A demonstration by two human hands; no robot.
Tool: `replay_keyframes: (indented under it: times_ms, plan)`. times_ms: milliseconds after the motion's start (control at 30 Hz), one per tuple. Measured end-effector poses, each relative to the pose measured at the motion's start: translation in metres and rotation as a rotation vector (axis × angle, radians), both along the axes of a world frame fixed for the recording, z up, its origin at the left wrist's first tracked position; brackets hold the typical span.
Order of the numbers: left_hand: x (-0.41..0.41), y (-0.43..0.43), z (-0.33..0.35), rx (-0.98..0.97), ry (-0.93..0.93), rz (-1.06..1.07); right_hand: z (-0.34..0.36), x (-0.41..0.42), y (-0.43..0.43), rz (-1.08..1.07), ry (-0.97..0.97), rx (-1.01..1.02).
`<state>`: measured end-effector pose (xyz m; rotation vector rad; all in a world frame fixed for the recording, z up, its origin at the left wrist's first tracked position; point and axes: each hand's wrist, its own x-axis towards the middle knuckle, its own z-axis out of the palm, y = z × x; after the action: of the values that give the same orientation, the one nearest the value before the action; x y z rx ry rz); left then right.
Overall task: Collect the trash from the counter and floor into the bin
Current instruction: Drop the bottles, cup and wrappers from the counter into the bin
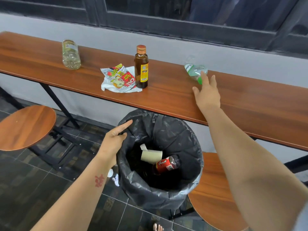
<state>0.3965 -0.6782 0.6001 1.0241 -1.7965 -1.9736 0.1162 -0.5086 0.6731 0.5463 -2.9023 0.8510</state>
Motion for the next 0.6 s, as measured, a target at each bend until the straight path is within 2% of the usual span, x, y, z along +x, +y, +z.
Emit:
replay_keyframes:
  times_ms: [300,600]
  plan:
    - [-0.009,0.009,-0.005,0.045,0.008,0.084,-0.001,-0.018,-0.014,-0.027,0.109,-0.068]
    - [0.005,0.018,0.003,0.102,0.025,0.125,-0.003,0.027,0.019,-0.108,0.255,-0.44]
